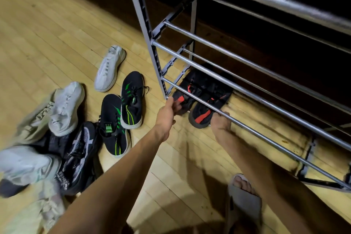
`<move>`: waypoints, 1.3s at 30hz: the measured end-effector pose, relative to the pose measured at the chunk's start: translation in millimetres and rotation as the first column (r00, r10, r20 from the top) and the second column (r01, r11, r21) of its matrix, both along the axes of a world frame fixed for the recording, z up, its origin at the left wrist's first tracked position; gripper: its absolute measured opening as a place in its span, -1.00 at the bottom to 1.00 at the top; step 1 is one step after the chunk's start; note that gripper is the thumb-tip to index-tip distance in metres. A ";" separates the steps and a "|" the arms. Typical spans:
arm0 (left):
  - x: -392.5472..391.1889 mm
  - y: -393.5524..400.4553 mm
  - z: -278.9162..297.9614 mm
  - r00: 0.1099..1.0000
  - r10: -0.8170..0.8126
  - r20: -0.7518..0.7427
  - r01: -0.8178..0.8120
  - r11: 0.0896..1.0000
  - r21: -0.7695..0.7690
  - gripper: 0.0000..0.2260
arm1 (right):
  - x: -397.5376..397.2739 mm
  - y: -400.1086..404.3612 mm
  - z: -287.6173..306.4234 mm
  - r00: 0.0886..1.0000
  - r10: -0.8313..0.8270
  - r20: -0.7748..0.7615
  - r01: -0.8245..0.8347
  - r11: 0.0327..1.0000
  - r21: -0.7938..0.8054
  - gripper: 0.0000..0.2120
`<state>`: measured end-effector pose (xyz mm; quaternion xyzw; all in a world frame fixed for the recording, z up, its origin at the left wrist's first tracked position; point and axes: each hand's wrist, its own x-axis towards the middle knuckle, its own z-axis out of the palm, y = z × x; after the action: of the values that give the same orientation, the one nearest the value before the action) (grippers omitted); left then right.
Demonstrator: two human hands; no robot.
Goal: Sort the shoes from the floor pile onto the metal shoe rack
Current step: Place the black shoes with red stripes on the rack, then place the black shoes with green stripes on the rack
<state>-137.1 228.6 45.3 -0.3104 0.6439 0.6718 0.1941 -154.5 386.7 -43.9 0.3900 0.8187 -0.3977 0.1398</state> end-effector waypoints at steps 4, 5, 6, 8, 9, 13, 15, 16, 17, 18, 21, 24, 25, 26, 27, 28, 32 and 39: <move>26.8 -42.6 25.6 0.989 0.116 -0.086 -0.123 0.989 -0.079 -0.61 | 29.8 -52.8 44.1 0.980 -0.102 -0.171 0.101 0.995 -0.011 -0.64; 35.0 -57.4 29.7 0.986 0.137 -0.100 -0.146 0.986 -0.086 -0.62 | 32.2 -65.9 53.1 0.981 -0.038 -0.188 0.026 0.998 -0.062 -0.70; 43.4 -73.3 33.3 0.982 0.153 -0.114 -0.164 0.982 -0.090 -0.62 | 35.0 -79.6 61.7 0.984 0.027 -0.176 -0.050 0.990 -0.128 -0.73; 61.1 -108.0 42.6 0.968 0.202 -0.148 -0.218 0.971 -0.101 -0.62 | 40.2 -108.4 78.5 0.968 0.172 -0.182 -0.211 0.951 -0.227 -0.74; 70.1 -125.2 49.2 0.960 0.228 -0.160 -0.247 0.962 -0.111 -0.63 | 42.7 -121.3 85.9 0.955 0.223 -0.196 -0.273 0.920 -0.281 -0.75; 103.5 -188.6 83.4 0.929 0.304 -0.210 -0.342 0.923 -0.175 -0.63 | 50.4 -165.2 122.6 0.879 0.406 -0.249 -0.476 0.773 -0.419 -0.79; 114.0 -213.1 101.6 0.903 0.342 -0.259 -0.395 0.899 -0.191 -0.62 | 52.0 -178.8 148.0 0.836 0.469 -0.286 -0.549 0.707 -0.445 -0.74; 116.0 -223.7 110.4 0.892 0.354 -0.281 -0.414 0.890 -0.194 -0.62 | 53.3 -183.6 162.4 0.833 0.457 -0.312 -0.553 0.667 -0.500 -0.73; 116.4 -233.0 119.0 0.883 0.360 -0.301 -0.426 0.884 -0.192 -0.63 | 53.5 -186.8 173.7 0.822 0.462 -0.333 -0.568 0.634 -0.525 -0.73; 115.4 -242.1 127.1 0.877 0.361 -0.318 -0.431 0.883 -0.187 -0.63 | 52.4 -189.4 182.2 0.803 0.482 -0.351 -0.595 0.611 -0.522 -0.72; 110.8 -262.7 150.2 0.867 0.350 -0.354 -0.424 0.892 -0.158 -0.65 | 45.9 -193.6 202.3 0.739 0.576 -0.350 -0.674 0.622 -0.399 -0.69; 110.5 -279.0 162.6 0.881 0.296 -0.370 -0.381 0.906 -0.183 -0.65 | 34.7 -194.2 214.6 0.727 0.596 -0.341 -0.685 0.663 -0.302 -0.69; 111.7 -285.0 163.0 0.884 0.275 -0.378 -0.366 0.910 -0.196 -0.64 | 31.0 -194.0 216.1 0.726 0.590 -0.352 -0.684 0.670 -0.288 -0.69; 113.2 -291.5 162.0 0.887 0.262 -0.381 -0.357 0.912 -0.204 -0.64 | 28.5 -194.1 218.3 0.730 0.577 -0.367 -0.678 0.676 -0.286 -0.69; 115.5 -297.9 161.1 0.888 0.260 -0.378 -0.355 0.912 -0.207 -0.64 | 26.7 -194.3 218.8 0.731 0.571 -0.373 -0.675 0.682 -0.281 -0.68; 118.1 -305.0 158.6 0.893 0.257 -0.370 -0.353 0.909 -0.220 -0.63 | 26.2 -195.3 218.5 0.733 0.569 -0.371 -0.673 0.686 -0.277 -0.68; 129.7 -328.3 149.3 0.898 0.278 -0.342 -0.372 0.895 -0.248 -0.59 | 29.5 -204.1 210.2 0.711 0.612 -0.345 -0.699 0.671 -0.250 -0.66; 141.6 -352.0 123.8 0.913 0.301 -0.275 -0.380 0.874 -0.304 -0.60 | 28.0 -256.9 190.7 0.739 0.600 -0.306 -0.673 0.678 -0.295 -0.63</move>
<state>4.5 -123.4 169.1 -0.3732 0.7053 0.5999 -0.0586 -126.5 129.8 146.8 0.0052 0.8167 -0.5111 0.2677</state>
